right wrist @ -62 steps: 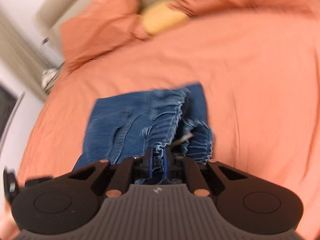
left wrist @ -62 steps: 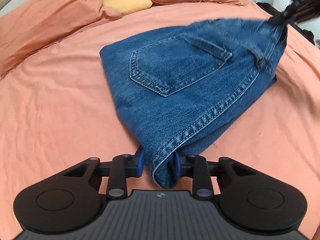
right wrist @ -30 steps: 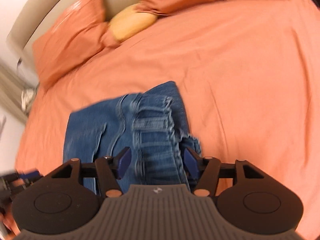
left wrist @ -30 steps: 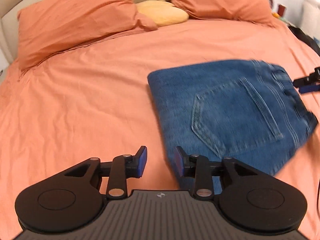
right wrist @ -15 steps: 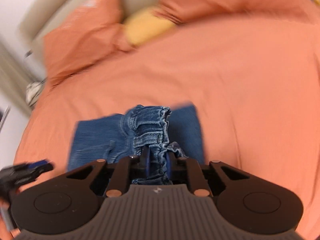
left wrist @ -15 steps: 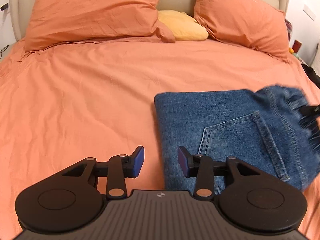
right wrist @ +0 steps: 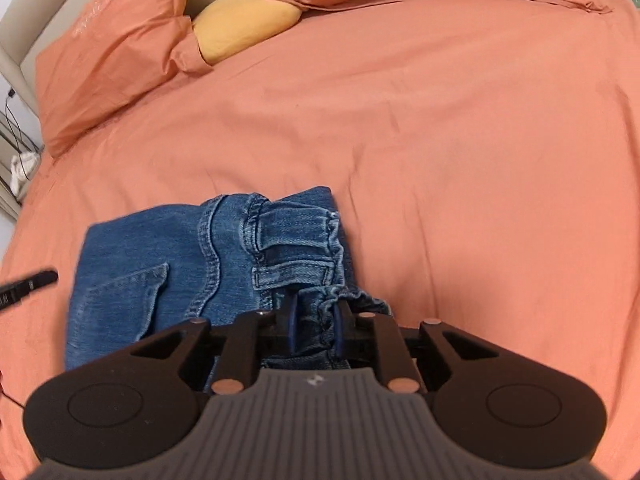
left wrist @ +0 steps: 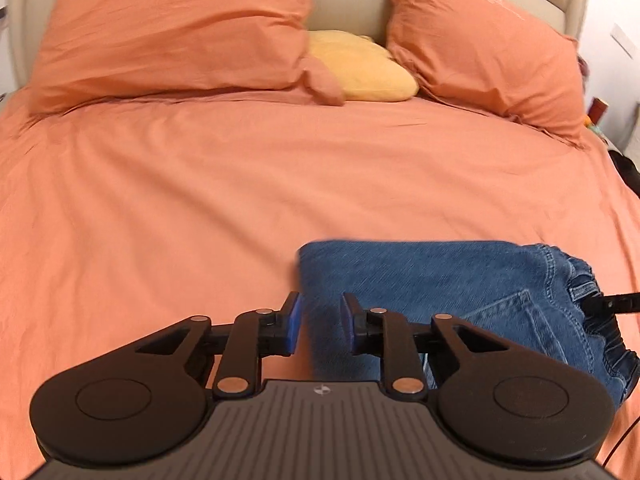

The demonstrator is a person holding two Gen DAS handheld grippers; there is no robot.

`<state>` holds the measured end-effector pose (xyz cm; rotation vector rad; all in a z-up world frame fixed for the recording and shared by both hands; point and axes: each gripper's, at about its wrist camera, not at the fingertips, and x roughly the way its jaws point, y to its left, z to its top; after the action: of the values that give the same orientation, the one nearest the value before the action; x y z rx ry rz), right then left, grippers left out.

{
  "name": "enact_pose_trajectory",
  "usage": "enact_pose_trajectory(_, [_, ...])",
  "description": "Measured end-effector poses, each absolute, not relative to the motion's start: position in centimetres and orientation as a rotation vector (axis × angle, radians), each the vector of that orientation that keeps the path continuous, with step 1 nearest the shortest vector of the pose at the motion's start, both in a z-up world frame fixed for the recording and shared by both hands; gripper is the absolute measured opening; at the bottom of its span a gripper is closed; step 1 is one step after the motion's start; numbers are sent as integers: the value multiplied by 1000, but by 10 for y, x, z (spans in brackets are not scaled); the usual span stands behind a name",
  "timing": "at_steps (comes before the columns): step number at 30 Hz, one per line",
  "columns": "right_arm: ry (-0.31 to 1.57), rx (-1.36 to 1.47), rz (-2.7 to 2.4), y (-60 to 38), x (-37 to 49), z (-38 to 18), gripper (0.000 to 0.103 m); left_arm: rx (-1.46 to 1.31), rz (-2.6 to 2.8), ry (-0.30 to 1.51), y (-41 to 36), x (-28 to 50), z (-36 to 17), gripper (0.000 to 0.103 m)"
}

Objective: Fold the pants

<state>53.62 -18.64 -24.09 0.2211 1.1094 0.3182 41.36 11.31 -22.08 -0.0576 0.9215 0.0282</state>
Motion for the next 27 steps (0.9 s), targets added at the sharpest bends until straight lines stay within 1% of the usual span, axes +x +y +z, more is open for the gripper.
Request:
enact_pose_trajectory(2, [1112,198,321,-185,536,-244,14,-12,12,951,103,430,-234,18])
enact_pose_trajectory(4, [1119,201,322,-185,538,-245,14,23,48,1017,98,449,-260,17])
enact_pose_trajectory(8, [1128,206,318,-186,538,-252,15,99,63,1093,91,463,-288,17])
enact_pose_trajectory(13, [1104,187,289,-174,542,-262,18,184,95,1134,74,475,-285,17])
enact_pose_trajectory(14, [1101,189,279,-174,541,-260,19,203,104,1127,70,474,-281,17])
enact_pose_trajectory(15, [1089,197,264,-175,538,-256,22,219,113,1109,67,470,-276,17])
enact_pose_trajectory(16, [1060,205,251,-176,532,-251,26,214,113,1057,62,454,-260,17])
enact_pose_trajectory(18, [977,187,248,-181,509,-237,28,204,90,1030,62,440,-250,17])
enact_pose_trajectory(21, [884,91,234,-181,470,-222,29,217,8,981,46,382,-231,18])
enact_pose_trajectory(23, [873,67,244,-179,447,-220,29,218,-12,984,42,360,-231,18])
enact_pose_trajectory(25, [850,65,261,-177,422,-221,28,210,-39,1028,35,326,-234,19])
enact_pose_trajectory(27, [806,24,238,-171,399,-221,29,214,-28,1042,33,313,-238,20])
